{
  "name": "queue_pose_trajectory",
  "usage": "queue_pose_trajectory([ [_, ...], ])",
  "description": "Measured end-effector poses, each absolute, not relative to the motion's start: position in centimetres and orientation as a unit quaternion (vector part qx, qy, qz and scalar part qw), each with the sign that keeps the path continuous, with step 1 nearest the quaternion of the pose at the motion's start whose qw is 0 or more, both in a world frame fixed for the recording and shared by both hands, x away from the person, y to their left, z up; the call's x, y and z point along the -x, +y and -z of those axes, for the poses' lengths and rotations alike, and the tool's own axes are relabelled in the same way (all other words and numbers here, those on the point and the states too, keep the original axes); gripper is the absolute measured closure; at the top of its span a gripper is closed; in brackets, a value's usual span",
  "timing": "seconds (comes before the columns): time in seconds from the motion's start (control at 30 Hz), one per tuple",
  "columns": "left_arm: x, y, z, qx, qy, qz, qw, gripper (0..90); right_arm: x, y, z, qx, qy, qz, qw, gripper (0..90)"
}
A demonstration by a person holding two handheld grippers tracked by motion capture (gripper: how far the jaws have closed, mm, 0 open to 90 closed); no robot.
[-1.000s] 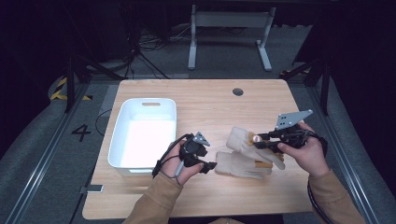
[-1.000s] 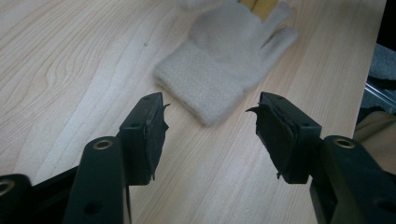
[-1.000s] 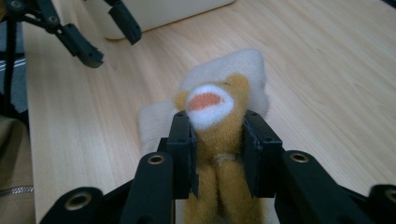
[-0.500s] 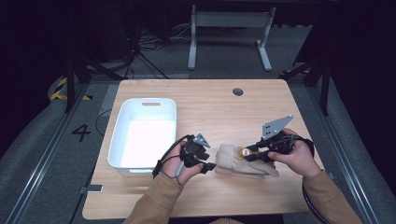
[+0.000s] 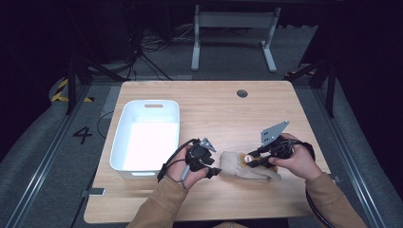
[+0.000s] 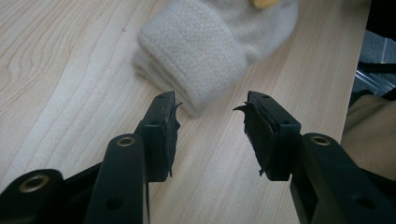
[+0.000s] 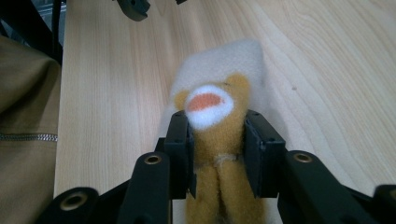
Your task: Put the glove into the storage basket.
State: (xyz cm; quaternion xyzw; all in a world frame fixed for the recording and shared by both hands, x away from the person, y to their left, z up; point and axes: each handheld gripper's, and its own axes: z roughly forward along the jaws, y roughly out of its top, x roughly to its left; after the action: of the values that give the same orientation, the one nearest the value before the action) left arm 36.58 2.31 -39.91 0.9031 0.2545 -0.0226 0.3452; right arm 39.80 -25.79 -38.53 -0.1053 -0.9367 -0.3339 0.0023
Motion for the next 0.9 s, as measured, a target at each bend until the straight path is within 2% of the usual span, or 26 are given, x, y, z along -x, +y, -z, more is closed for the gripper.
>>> queue_pose_trajectory([
  [0.4,-36.4,1.5,40.5,-0.908,0.25,0.026,0.337,55.1,-40.5,-25.9,39.9,0.11,-0.946,0.304,-0.006,64.9],
  [0.53,-36.4,1.0,40.8,-0.909,0.248,0.023,0.335,58.5,-40.6,-25.8,40.3,0.108,-0.95,0.294,-0.012,62.8],
  [0.73,-36.3,0.2,40.7,-0.908,0.235,0.004,0.347,62.3,-40.4,-25.7,40.7,0.11,-0.951,0.287,-0.034,46.7],
  [0.8,-36.3,0.1,40.6,-0.908,0.234,0.004,0.348,62.3,-40.3,-25.8,40.7,0.111,-0.95,0.289,-0.041,45.7],
  [0.9,-36.4,-0.2,40.2,-0.906,0.23,0.002,0.355,54.4,-39.9,-26.6,40.2,0.126,-0.941,0.308,-0.055,44.6],
])
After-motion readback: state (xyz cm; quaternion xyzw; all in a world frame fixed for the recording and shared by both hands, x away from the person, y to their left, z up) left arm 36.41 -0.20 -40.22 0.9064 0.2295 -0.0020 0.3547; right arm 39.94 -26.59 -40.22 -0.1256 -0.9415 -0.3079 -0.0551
